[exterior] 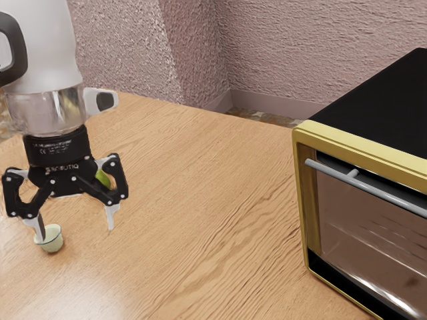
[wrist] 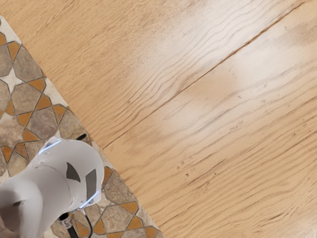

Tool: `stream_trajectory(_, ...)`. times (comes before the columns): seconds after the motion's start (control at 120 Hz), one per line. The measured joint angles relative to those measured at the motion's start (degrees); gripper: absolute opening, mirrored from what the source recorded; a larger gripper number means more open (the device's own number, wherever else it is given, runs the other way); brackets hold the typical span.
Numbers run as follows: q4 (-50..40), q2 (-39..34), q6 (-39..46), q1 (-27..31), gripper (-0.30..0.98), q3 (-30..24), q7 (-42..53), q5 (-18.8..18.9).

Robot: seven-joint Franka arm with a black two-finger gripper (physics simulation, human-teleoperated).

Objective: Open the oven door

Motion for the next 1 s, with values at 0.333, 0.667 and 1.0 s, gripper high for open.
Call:
stream_trajectory(0.333,1.8,-3.2,8.8,-2.5,0.69,-0.8,-31.8,-0.3)
stream_trajectory(0.667,-3.9,-6.7,23.5,-4.1,0.69,-13.4,-49.3,-2.9)
stream_trajectory(1.0,4.2,6.1,34.9,-18.9,0.69,-8.7,-56.4,1.3)
